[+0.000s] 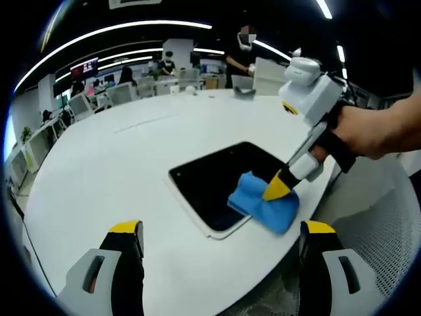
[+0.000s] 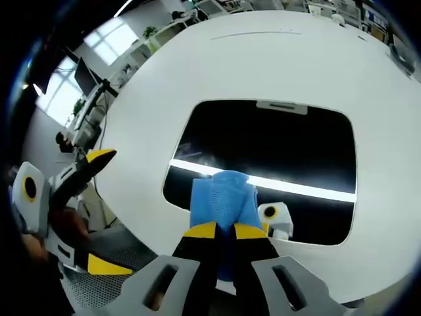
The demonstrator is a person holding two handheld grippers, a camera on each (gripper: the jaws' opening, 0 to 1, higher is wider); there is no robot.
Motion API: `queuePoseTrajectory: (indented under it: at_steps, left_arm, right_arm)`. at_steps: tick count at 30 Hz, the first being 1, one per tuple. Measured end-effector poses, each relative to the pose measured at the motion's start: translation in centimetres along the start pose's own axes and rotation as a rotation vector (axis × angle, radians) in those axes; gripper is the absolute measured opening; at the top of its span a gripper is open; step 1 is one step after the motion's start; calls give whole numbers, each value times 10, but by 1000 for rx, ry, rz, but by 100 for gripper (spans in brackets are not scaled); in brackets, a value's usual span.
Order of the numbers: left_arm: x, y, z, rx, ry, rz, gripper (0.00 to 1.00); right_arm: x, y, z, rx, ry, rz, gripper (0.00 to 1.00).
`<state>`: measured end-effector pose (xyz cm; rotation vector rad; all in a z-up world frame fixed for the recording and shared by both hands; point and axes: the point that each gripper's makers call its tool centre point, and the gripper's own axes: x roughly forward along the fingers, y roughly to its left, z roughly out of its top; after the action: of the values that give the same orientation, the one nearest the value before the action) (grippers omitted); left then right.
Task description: Wipe the mirror surface with the cleaning cloth until all visible marks leave the cleaned area.
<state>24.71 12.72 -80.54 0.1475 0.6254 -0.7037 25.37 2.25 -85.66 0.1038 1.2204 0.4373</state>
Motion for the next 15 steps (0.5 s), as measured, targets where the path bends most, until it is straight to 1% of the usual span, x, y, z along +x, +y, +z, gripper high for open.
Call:
queuePoseTrajectory:
  at_steps: [3,6,10,15]
  left_arm:
    - [0,1,0,-5,-6,1,99]
    - [0,2,0,-12,-3,6,99]
    - [0,1,0,-1,-2,5,99]
    - [0,2,1,-15,-10,12,99]
  right_arm:
    - [0,-3,0,1,-4,1,2]
    - [-1,-4,-1,20,-7,8,2]
    - [-2,-6,-1,13,-3,4,2]
    - [-4,-10,-2,12,4,-2,2]
